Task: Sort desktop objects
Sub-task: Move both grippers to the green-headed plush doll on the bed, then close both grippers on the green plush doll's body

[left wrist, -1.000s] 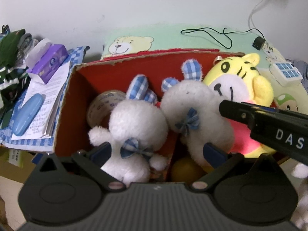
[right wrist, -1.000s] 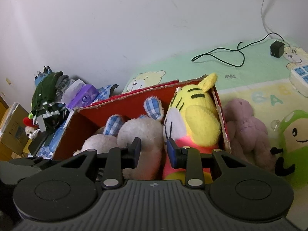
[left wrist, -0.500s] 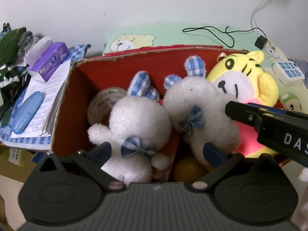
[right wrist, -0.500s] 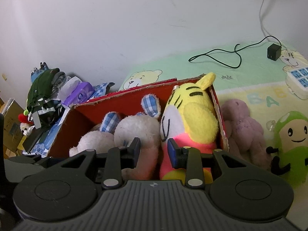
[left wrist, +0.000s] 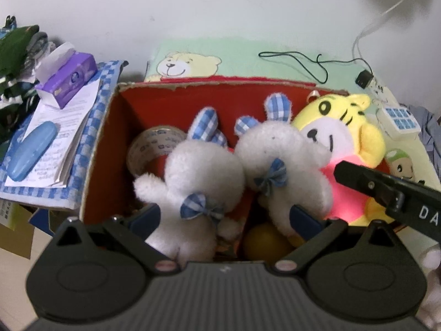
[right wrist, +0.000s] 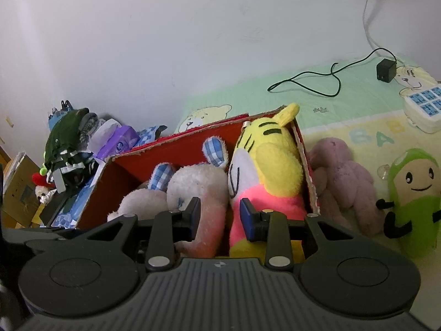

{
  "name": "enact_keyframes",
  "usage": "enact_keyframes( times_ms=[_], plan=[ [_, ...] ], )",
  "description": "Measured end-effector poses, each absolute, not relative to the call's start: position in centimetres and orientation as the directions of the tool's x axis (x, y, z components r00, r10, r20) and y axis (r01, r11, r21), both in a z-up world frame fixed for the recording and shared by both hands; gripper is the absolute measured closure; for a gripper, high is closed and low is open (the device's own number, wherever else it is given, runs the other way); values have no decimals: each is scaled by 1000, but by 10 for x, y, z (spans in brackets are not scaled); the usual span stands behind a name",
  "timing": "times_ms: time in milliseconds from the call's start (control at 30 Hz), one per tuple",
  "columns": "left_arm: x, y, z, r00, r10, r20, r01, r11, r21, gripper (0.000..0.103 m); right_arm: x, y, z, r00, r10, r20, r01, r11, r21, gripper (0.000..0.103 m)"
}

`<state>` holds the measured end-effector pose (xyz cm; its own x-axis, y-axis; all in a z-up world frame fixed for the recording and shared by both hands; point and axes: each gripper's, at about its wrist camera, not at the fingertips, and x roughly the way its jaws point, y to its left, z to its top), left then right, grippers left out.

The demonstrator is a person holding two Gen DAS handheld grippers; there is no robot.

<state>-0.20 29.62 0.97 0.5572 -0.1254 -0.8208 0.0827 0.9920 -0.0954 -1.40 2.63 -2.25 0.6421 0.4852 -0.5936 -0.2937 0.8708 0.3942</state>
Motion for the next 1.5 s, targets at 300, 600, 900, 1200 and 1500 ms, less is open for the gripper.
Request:
enact_keyframes(
  times_ms=[300,600,900,1200,1500],
  plan=[
    [-8,279,27,589,-69,-805,49,998,-50,3,-11,9,-14,623,553,-554,-332,828,452,69],
    [-21,219,46,633,-67,-771,80,997,-21,3,-10,-41,-5,603,610,-514,-364,784,503,69],
    [-33,124,61,654,-246,-716,250,963,-103,3,-11,-152,-8,657,559,-506,-292,807,513,65],
    [-35,30,19,593,-354,-723,392,912,-125,3,10,-244,-60,610,525,-594,-125,804,582,59],
    [8,0,-34,553,-290,-781,334,936,-111,3,49,-264,-96,518,652,-553,-110,692,713,42]
  ],
)
